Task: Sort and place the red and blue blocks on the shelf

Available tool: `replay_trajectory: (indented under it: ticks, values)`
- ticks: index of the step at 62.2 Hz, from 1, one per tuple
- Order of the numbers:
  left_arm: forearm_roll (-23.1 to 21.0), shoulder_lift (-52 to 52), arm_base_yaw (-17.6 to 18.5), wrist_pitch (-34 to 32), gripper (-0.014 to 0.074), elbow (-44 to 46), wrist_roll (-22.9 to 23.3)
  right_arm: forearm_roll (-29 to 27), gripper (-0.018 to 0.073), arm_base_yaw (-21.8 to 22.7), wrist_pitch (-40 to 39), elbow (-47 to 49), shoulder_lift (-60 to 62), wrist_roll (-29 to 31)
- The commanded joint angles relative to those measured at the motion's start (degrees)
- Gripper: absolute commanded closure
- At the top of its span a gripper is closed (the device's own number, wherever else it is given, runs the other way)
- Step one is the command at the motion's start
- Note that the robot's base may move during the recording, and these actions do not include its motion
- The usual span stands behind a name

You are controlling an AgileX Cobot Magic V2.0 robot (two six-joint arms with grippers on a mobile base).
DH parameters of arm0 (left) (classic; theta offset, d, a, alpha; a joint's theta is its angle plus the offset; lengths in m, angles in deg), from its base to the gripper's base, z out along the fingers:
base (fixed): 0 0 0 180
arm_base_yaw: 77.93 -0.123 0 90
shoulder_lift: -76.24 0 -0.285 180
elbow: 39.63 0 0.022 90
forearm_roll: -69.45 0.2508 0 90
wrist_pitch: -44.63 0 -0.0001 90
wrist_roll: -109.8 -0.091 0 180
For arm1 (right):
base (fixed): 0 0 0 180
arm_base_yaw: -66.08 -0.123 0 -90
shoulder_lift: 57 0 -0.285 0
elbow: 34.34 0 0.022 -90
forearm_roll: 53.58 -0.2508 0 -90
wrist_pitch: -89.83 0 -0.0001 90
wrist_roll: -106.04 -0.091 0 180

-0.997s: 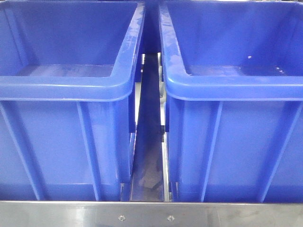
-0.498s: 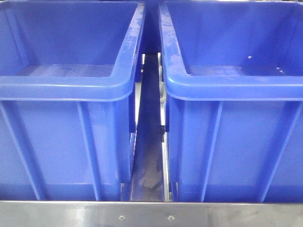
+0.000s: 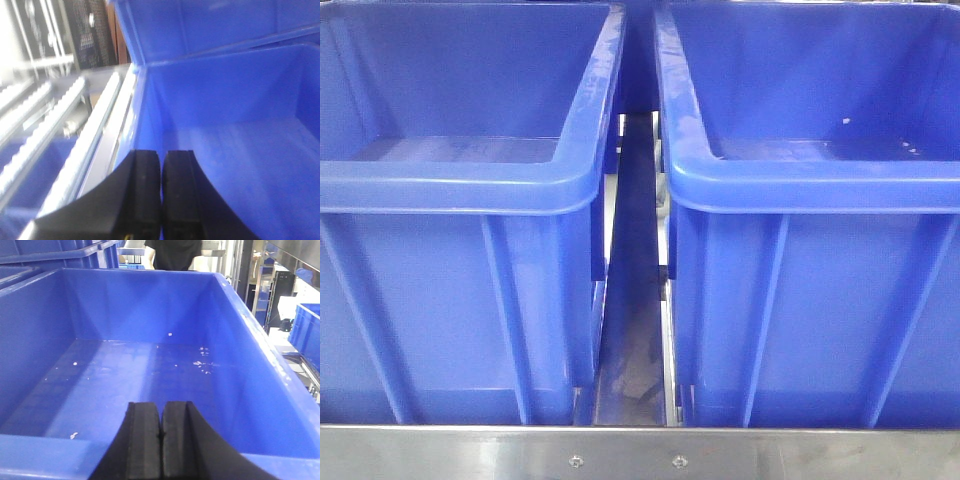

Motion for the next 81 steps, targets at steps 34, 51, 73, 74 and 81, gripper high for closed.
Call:
replay_trajectory:
  ticks: [34,51,73,74,81]
  values:
    - [0.9,-3.9,0.3,-7.7,0.047,-8.4,0.0,0.5,0.0509,0.4,-5.2,1.3,1.2,0.3]
    - [9.3,-16.1,0.2,-2.2,0.047,-16.0,13.4,0.5,0.0509,0.4,-5.2,1.3,1.2,0.3]
    - [14.8,-19.9,0.2,-1.2,0.047,-16.2,20.2,0.5,0.0509,0.4,-5.2,1.3,1.1,0.3]
    - [14.6,-19.9,0.2,-1.2,0.047,-16.2,20.2,0.5,0.0509,0.4,-5.2,1.3,1.1,0.3]
    - [14.0,-19.9,0.2,-1.2,0.047,-16.2,20.0,0.5,0.0509,0.4,-5.2,1.3,1.1,0.3]
